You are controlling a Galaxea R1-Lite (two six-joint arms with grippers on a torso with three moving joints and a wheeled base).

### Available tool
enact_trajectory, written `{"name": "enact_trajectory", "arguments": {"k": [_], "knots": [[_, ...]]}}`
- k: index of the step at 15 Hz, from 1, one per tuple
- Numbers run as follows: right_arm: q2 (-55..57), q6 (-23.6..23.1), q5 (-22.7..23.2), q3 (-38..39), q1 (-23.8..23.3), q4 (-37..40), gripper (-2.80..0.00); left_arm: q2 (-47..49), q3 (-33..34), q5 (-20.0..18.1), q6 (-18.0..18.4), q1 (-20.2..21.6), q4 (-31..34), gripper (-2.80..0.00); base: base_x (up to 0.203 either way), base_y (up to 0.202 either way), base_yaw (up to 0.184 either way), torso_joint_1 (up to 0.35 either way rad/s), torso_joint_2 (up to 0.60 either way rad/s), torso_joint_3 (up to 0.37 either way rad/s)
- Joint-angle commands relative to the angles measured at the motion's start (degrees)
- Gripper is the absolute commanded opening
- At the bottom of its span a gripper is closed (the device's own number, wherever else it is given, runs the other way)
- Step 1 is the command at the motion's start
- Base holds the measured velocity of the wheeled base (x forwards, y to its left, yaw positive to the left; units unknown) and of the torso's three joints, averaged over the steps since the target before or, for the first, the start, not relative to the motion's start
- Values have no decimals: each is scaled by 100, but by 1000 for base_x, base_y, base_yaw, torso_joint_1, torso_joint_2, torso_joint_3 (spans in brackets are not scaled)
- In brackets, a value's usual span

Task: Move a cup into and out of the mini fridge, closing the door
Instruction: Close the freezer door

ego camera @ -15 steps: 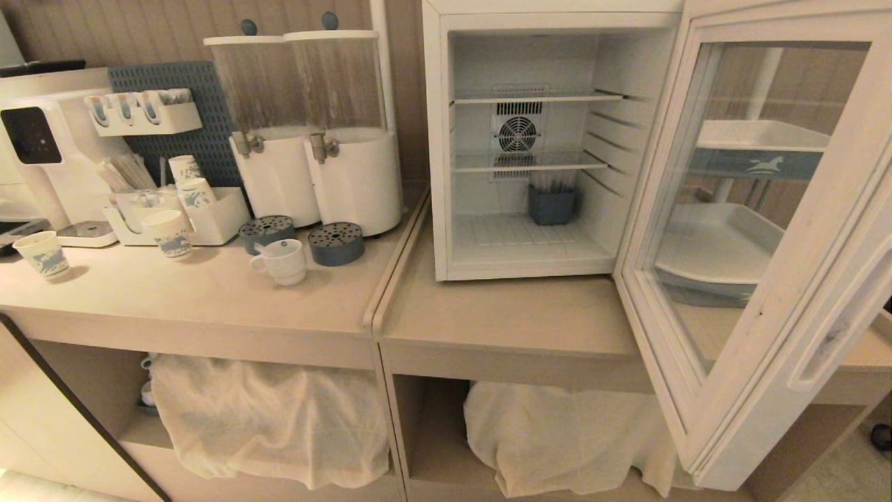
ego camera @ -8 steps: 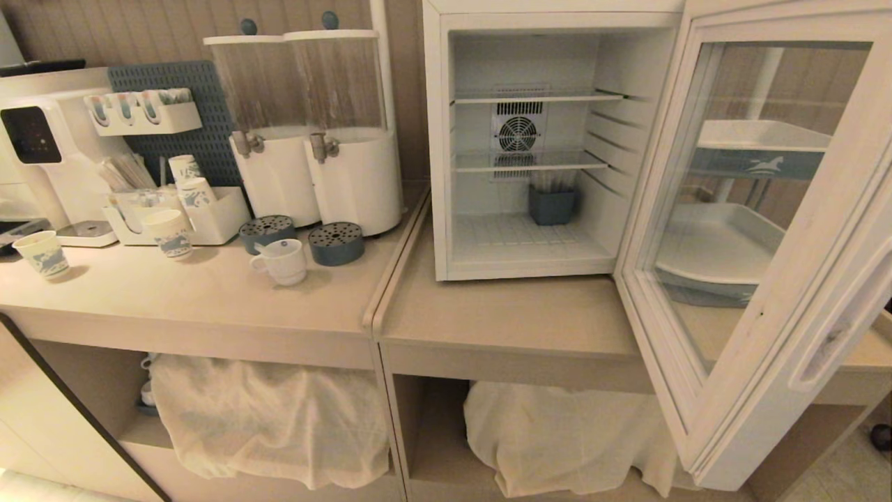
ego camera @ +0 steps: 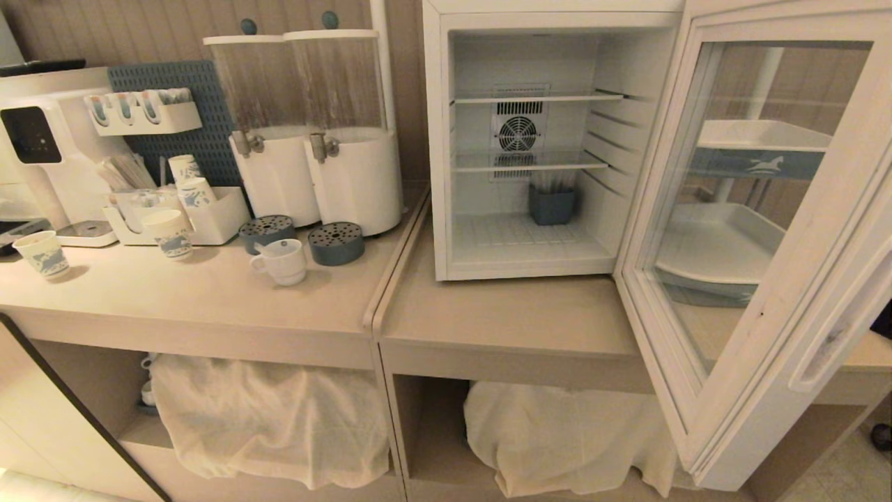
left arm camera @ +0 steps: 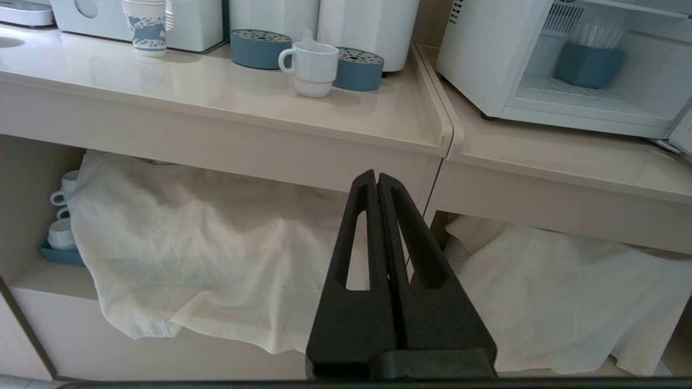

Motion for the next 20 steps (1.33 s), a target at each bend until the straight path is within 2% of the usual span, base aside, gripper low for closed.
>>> {"name": "enact_trajectory", "arguments": {"k": [1, 4, 7, 9, 12, 16, 20], "knots": [[162, -25, 117, -15, -4, -35, -280, -29, 229, 1, -8, 0, -8, -280, 0, 0, 0, 0, 0, 0], [285, -22, 111, -78, 91, -158, -280, -29, 229, 1, -8, 0, -8, -280, 0, 0, 0, 0, 0, 0], [309, 1, -39, -337, 616, -94, -280, -29, 229, 1, -8, 0, -8, -280, 0, 0, 0, 0, 0, 0], [307, 14, -449, -501, 1127, -8, -280, -29, 229, 1, -8, 0, -8, -280, 0, 0, 0, 0, 0, 0], [407, 19, -1429, -763, 2160, 130, -280, -29, 229, 1, -8, 0, -8, -280, 0, 0, 0, 0, 0, 0], [1457, 71, -3690, -1449, 3662, 87, -280, -29, 229, 1, -8, 0, -8, -280, 0, 0, 0, 0, 0, 0], [2890, 145, -5199, -2605, 4367, -203, -280, -20, 229, 1, -17, 9, -16, -280, 0, 0, 0, 0, 0, 0]]}}
